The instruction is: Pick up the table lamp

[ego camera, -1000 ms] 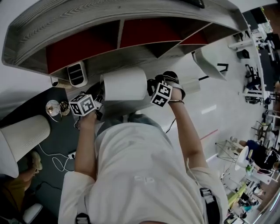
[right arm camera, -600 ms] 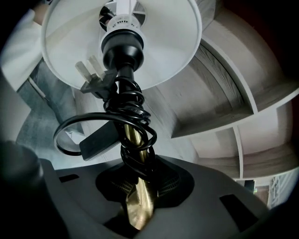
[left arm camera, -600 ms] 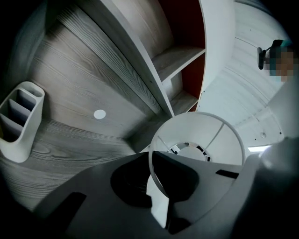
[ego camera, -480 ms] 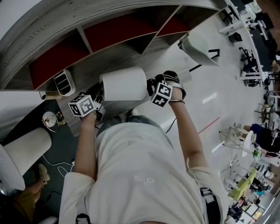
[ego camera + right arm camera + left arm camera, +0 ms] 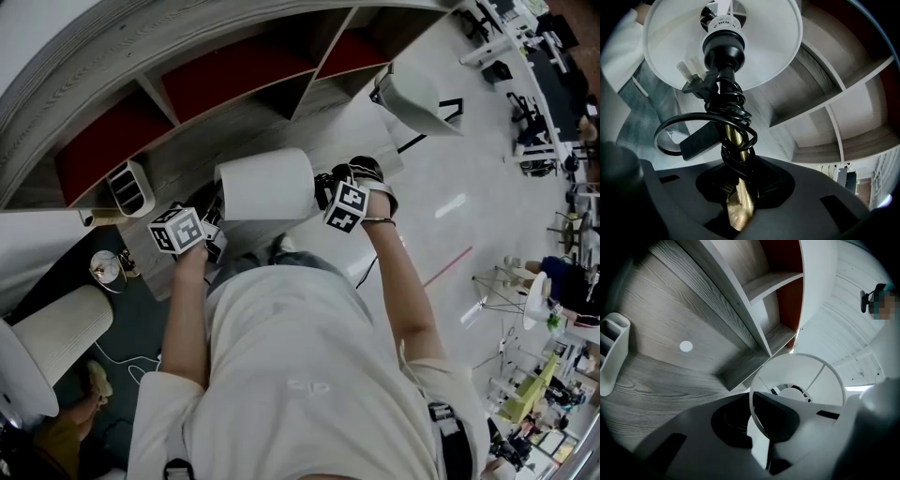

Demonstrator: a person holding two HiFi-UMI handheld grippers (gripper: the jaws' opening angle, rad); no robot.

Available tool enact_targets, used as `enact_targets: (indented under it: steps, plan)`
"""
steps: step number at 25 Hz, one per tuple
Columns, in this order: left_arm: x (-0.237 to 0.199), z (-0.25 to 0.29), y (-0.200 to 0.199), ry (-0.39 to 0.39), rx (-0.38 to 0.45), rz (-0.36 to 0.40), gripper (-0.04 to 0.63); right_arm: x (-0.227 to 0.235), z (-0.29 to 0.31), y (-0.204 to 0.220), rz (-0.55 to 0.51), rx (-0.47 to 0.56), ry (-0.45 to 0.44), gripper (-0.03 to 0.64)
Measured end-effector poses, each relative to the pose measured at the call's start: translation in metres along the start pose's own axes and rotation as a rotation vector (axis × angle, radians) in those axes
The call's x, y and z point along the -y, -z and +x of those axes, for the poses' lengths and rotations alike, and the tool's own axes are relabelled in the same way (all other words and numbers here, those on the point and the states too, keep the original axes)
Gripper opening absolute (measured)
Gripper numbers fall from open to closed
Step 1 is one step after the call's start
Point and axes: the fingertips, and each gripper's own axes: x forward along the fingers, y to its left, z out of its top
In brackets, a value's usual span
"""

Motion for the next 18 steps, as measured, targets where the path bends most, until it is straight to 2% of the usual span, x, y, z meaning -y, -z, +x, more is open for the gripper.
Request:
enact_targets:
  steps: [18]
  plan:
    - [-0.007, -0.004, -0.003, -0.004, -0.002, -0.02, 0.028, -0.006, 0.005, -0.009, -0.004, 0.015, -0.02, 0.113]
